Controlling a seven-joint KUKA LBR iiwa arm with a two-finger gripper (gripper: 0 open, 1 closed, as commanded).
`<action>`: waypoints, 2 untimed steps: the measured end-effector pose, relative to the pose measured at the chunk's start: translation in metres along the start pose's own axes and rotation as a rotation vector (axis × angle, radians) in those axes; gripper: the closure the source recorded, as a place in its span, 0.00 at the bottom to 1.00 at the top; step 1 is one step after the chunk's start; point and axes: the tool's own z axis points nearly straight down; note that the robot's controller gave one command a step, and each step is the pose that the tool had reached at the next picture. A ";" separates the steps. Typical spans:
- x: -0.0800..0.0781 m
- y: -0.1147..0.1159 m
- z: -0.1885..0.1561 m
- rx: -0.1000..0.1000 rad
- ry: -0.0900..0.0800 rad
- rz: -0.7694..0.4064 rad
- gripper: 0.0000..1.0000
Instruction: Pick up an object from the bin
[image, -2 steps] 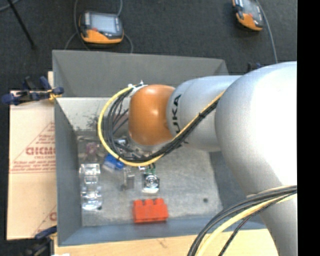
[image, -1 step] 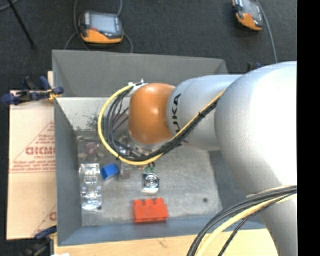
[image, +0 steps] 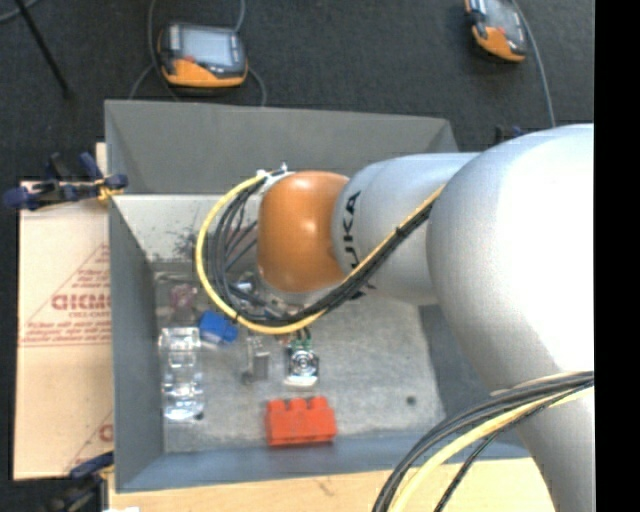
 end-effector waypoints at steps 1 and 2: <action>-0.012 0.054 0.001 -0.002 0.002 0.003 0.00; -0.012 0.051 0.001 -0.001 0.003 0.010 1.00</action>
Offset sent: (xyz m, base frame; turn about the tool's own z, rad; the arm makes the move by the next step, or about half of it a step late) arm 0.0023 0.0523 -0.0022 0.0086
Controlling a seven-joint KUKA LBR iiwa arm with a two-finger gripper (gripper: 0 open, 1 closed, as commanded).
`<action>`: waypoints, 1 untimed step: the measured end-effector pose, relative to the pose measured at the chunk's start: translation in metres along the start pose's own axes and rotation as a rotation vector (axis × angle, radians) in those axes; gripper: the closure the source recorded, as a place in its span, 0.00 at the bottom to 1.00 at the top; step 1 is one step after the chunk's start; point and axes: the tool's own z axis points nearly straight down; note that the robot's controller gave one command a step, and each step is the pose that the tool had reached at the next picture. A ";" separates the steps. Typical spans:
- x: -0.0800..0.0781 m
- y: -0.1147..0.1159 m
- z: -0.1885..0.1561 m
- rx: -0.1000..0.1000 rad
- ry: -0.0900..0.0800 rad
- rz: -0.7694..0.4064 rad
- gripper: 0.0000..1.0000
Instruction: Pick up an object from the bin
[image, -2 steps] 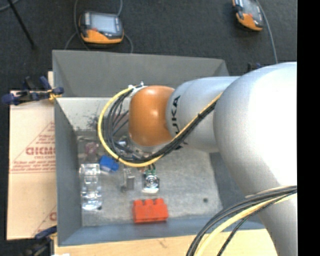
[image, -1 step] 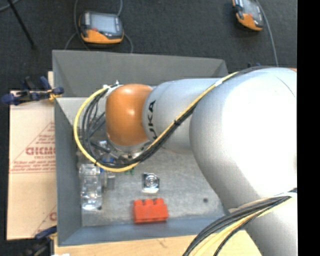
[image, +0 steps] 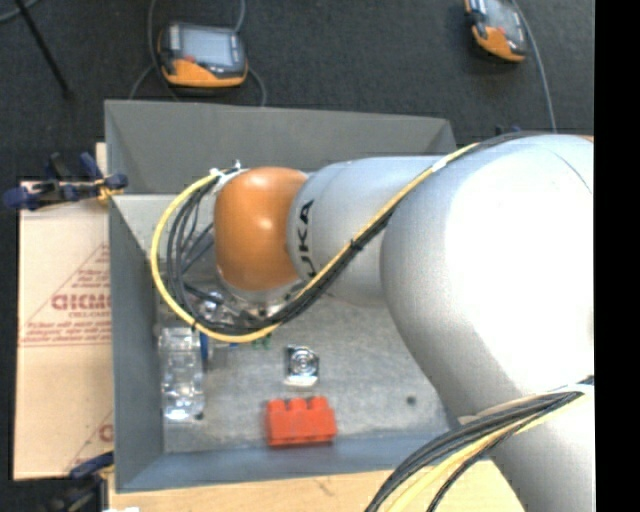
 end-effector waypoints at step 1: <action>0.021 0.025 -0.136 -0.001 -0.005 -0.015 1.00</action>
Offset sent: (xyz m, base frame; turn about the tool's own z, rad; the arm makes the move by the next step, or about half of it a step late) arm -0.0275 0.0210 0.1298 -0.0107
